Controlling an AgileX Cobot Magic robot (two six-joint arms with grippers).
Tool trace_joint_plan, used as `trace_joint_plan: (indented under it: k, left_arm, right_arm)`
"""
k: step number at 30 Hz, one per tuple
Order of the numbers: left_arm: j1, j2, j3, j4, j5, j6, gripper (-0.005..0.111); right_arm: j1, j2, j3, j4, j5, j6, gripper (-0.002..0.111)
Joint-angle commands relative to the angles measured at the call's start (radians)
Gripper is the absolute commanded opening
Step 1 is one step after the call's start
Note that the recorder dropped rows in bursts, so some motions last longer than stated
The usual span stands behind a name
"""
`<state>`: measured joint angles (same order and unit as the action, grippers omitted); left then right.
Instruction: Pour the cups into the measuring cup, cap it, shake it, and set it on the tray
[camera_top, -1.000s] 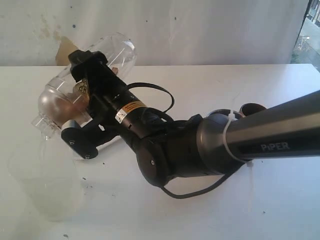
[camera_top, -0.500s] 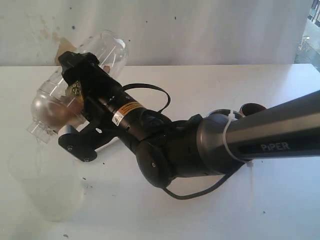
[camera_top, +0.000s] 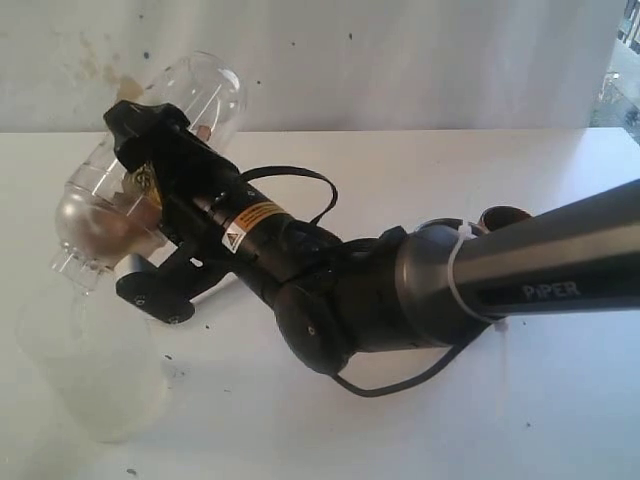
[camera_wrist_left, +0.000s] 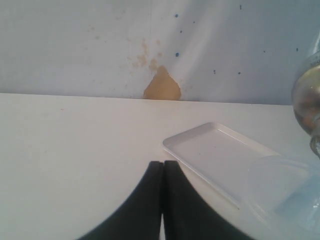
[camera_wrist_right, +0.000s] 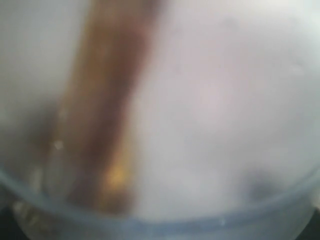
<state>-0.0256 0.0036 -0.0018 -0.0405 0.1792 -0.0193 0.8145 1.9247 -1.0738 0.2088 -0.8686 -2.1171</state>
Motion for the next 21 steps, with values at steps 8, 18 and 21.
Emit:
trace_joint_plan:
  k: [8,18,21]
  left_arm:
    - [0.002,-0.004,0.002,-0.005,-0.007,-0.003,0.001]
    - [0.002,-0.004,0.002,-0.005,-0.007,-0.003,0.001]
    - [0.002,-0.004,0.002,-0.005,-0.007,-0.003,0.001]
  right_arm:
    - [-0.029,-0.015,-0.012,-0.057,-0.062,-0.014,0.000]
    - [-0.029,-0.015,-0.012,-0.110,-0.062,-0.014,0.000]
    - [-0.029,-0.015,-0.012,-0.139,-0.062,-0.014,0.000]
